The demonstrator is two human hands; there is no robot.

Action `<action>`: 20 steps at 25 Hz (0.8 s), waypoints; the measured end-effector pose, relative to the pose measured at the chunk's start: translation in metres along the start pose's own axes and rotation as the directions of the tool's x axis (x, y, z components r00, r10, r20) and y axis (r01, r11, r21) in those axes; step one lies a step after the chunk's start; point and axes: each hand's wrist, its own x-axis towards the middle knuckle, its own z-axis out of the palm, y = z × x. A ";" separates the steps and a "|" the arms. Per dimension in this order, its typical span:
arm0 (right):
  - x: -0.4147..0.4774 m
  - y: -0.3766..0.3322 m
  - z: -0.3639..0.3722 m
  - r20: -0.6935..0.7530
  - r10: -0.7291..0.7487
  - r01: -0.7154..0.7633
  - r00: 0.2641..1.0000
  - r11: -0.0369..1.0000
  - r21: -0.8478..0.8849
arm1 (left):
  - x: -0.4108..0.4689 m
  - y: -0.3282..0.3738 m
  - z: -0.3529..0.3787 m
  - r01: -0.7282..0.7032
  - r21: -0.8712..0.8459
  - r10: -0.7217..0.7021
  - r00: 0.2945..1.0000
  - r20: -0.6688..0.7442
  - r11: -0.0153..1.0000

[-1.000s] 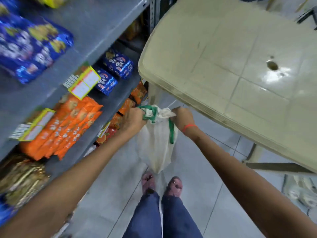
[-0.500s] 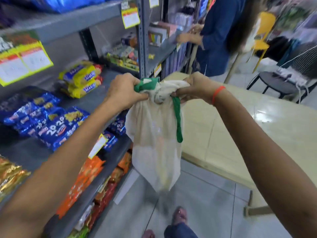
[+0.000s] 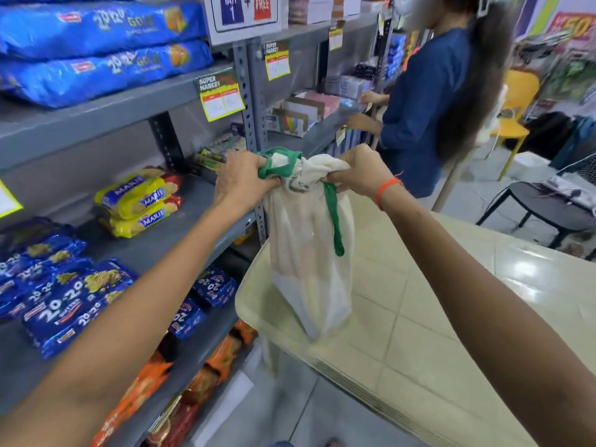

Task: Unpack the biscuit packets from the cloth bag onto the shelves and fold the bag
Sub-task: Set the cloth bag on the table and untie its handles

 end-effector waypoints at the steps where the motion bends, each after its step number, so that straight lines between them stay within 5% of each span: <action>1: 0.005 0.007 0.004 0.000 -0.001 0.001 1.000 1.000 -0.026 | 0.004 -0.004 0.011 0.002 0.009 -0.002 1.000 0.000 1.000; 8: 0.032 0.090 0.067 0.067 0.093 -0.088 0.993 0.993 -0.080 | 0.020 -0.049 0.123 0.129 0.070 -0.139 0.978 0.155 0.989; 13: 0.028 0.153 0.121 0.293 0.362 -0.333 0.885 0.932 -0.146 | 0.011 -0.079 0.173 0.223 0.149 -0.267 0.837 0.477 0.964; 15: 0.032 0.161 0.128 0.342 0.390 -0.303 0.855 0.910 -0.282 | 0.020 -0.087 0.174 0.250 0.096 -0.262 0.807 0.529 0.964; 17: 0.036 0.161 0.128 0.306 0.296 -0.200 0.905 0.930 -0.307 | 0.031 -0.090 0.170 0.189 0.115 -0.221 0.827 0.517 0.975; 20: 0.037 0.157 0.123 0.223 -0.037 0.076 0.974 0.983 -0.169 | 0.038 -0.085 0.167 -0.044 0.116 -0.004 0.924 0.382 0.992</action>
